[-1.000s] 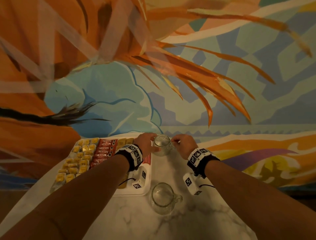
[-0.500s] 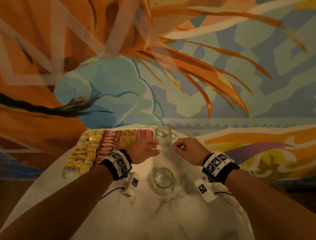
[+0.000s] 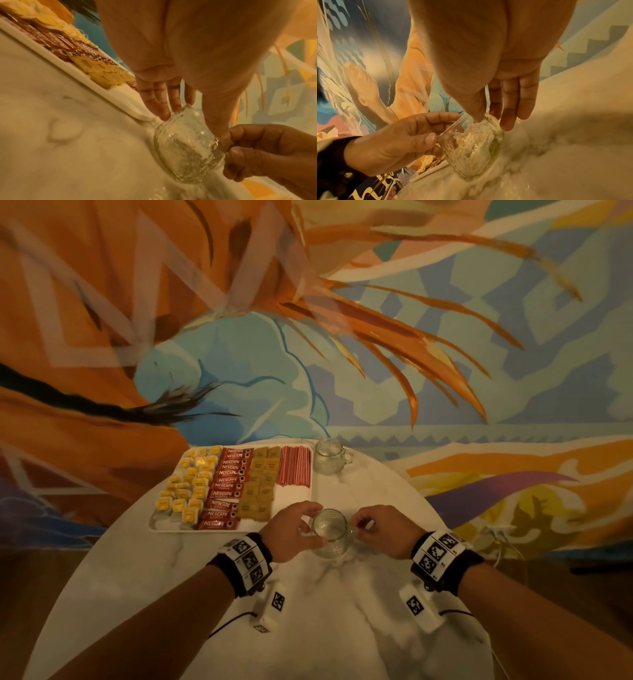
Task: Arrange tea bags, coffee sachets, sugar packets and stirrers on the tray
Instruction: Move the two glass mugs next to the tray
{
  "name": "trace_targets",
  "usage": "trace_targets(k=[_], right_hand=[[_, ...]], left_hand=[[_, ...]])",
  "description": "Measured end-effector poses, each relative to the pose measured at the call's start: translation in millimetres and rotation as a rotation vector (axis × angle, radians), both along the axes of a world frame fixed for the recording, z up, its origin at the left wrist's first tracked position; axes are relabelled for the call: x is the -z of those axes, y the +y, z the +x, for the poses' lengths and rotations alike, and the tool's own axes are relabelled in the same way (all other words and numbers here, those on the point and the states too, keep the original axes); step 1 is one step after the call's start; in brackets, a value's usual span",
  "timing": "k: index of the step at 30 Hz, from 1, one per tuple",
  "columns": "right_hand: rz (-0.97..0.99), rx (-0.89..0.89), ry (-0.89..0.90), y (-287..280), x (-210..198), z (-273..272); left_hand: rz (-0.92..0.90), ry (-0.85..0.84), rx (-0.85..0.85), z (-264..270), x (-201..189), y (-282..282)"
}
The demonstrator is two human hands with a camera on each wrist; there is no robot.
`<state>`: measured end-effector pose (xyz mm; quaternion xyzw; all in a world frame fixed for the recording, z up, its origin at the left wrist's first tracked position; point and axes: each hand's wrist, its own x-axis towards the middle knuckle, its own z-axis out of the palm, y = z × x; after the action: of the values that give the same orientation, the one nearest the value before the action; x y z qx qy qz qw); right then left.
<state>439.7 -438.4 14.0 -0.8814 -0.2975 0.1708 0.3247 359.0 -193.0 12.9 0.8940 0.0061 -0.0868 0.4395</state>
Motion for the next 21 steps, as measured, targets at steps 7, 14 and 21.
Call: trace_targets(k=[7, 14, 21], right_hand=[[-0.022, 0.071, -0.063, 15, 0, 17], [0.035, 0.280, -0.056, 37, 1, 51], [0.007, 0.331, -0.034, 51, -1, 70]], left_hand=[[0.009, -0.030, -0.037, 21, 1, -2], [-0.002, 0.008, -0.183, 61, -2, 4], [0.094, 0.014, -0.248, 92, 14, 17]])
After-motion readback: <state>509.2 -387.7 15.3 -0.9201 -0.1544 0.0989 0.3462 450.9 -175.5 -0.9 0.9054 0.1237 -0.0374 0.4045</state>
